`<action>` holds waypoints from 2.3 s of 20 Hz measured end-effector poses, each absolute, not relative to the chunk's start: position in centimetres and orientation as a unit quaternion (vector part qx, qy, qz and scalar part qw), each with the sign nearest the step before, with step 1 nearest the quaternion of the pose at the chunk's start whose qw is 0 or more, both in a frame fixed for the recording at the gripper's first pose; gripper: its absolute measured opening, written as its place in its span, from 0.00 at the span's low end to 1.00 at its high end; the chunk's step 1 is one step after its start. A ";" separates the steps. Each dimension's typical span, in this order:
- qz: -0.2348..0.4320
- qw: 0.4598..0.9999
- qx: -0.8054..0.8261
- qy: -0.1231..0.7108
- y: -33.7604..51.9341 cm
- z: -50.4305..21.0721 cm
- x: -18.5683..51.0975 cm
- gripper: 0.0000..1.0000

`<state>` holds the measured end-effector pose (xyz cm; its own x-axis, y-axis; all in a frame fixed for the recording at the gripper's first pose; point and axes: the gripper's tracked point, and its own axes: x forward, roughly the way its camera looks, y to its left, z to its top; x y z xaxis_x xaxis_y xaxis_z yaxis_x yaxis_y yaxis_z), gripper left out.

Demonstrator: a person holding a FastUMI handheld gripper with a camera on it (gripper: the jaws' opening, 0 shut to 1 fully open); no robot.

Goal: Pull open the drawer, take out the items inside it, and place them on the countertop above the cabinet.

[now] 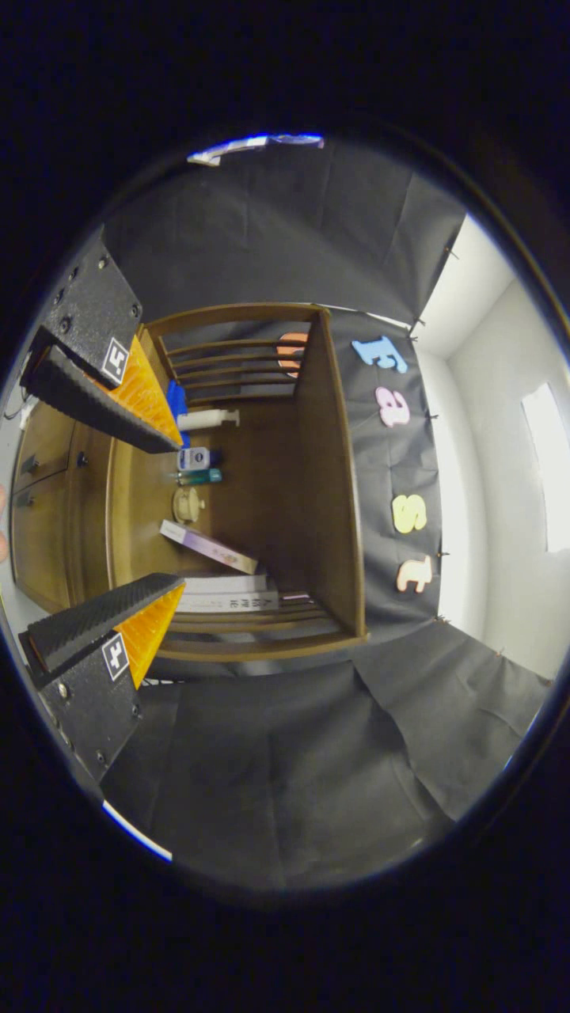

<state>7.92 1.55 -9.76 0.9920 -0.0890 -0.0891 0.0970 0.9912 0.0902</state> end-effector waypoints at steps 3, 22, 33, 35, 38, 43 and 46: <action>-0.040 0.995 0.055 0.071 3.2 -13.7 9.5 0.99; -0.056 0.973 0.037 0.221 8.7 -33.5 18.2 0.64; -0.070 0.967 0.036 0.243 9.9 -36.1 19.7 0.35; -0.069 0.966 0.037 0.245 9.9 -36.1 19.7 0.29; -0.070 0.967 0.035 0.244 9.9 -36.1 19.7 0.25; -0.074 0.966 0.025 0.246 9.9 -36.1 18.8 0.21; -0.070 0.966 0.022 0.246 10.3 -35.9 17.4 0.21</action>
